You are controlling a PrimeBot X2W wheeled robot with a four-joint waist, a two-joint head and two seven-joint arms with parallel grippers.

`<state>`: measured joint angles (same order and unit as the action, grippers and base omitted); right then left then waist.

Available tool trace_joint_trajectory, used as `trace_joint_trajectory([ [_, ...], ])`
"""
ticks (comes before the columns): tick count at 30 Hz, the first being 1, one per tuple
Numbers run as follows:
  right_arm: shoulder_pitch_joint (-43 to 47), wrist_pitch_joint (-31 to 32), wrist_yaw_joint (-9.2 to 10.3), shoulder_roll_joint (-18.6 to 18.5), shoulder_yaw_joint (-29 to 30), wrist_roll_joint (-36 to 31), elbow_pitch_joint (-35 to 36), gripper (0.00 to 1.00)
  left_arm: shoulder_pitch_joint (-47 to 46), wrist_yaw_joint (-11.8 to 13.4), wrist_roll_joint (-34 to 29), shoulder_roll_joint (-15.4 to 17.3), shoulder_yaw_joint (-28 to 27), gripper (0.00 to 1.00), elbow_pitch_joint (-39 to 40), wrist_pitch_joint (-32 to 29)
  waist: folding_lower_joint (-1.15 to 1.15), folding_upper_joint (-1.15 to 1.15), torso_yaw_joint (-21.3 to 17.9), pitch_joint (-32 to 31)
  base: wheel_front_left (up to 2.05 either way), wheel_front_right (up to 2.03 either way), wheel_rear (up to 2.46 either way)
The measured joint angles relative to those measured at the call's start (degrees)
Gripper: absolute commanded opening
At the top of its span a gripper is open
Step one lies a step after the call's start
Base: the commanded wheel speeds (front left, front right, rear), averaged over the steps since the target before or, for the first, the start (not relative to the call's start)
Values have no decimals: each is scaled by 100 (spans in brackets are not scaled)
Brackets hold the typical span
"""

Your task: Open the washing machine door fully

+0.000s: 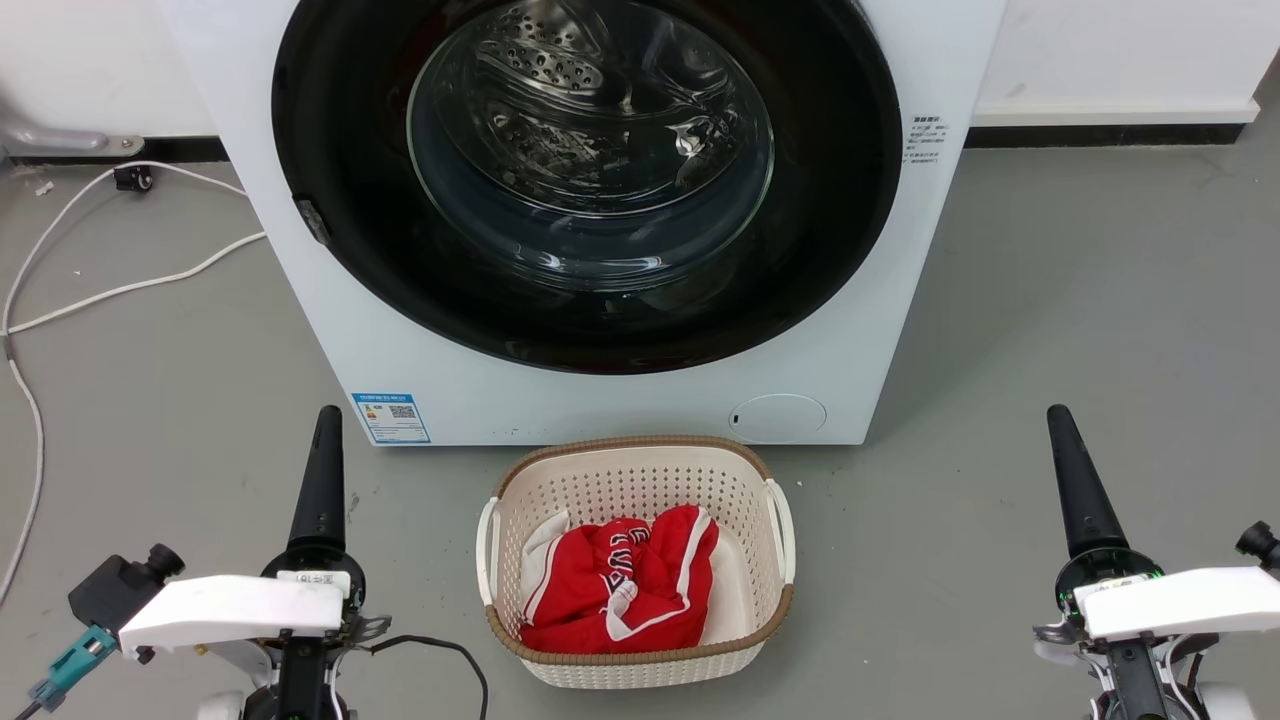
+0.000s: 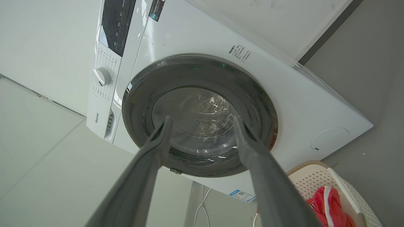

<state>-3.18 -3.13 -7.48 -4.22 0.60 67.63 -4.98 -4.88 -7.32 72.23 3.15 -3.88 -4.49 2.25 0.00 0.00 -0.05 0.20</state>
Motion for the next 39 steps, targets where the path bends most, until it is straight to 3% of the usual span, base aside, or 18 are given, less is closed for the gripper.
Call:
trace_joint_trajectory([
  [22, 218, -345, -1, 42, -103, -3049, 348, 100, 118, 0, -2674, 138, 293, 100, 234, 400, 0, 0, -6, -31, 0, 0, 0],
  [39, 260, -238, -1, 65, -2, -4422, 341, 100, 125, 86, -4422, 194, 376, 100, 201, 656, 0, 0, -5, -36, 0, 0, 0],
])
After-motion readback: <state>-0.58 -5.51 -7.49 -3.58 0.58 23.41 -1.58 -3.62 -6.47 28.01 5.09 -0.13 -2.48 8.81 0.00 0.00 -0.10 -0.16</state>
